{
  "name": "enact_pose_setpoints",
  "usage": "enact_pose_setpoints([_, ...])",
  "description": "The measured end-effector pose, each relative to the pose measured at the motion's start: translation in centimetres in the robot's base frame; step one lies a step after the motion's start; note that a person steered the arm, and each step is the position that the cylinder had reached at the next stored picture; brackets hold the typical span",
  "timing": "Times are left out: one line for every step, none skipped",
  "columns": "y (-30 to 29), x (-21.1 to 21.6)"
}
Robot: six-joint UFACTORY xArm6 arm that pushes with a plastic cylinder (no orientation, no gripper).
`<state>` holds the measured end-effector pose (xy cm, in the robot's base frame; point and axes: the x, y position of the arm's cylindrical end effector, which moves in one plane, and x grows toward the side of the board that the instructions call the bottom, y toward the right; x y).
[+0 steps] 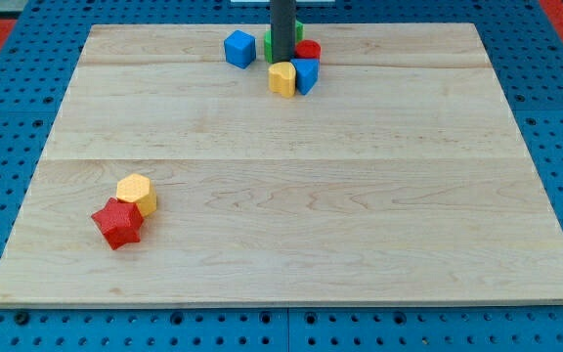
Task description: Slide heart to the center
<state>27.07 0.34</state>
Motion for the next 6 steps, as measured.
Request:
enact_pose_setpoints([-0.9,4.2])
enact_pose_setpoints([-3.6,8.7])
enact_pose_setpoints([-1.4,11.7])
enact_pose_setpoints([0.6,16.7])
enact_pose_setpoints([3.4,23.2])
enact_pose_setpoints([1.0,29.6])
